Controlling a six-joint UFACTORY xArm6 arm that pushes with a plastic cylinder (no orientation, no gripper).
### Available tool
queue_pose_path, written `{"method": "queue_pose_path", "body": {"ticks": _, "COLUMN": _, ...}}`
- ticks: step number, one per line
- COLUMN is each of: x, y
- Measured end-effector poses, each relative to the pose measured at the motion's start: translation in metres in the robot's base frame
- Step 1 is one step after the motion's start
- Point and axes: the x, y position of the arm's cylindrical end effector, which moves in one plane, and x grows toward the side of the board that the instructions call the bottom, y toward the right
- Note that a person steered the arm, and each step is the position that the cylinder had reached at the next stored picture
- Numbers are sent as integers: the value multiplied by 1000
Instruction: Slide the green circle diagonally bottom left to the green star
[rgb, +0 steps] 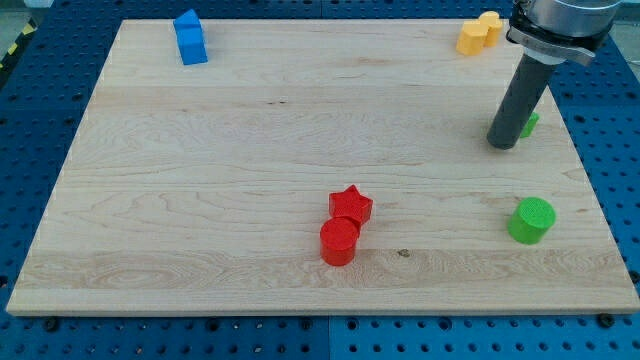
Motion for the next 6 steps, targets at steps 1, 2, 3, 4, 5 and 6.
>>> {"method": "queue_pose_path", "body": {"ticks": 1, "x": 11, "y": 0}}
{"method": "queue_pose_path", "body": {"ticks": 2, "x": 47, "y": 21}}
{"method": "queue_pose_path", "body": {"ticks": 3, "x": 91, "y": 63}}
{"method": "queue_pose_path", "body": {"ticks": 4, "x": 155, "y": 64}}
{"method": "queue_pose_path", "body": {"ticks": 5, "x": 162, "y": 58}}
{"method": "queue_pose_path", "body": {"ticks": 6, "x": 152, "y": 49}}
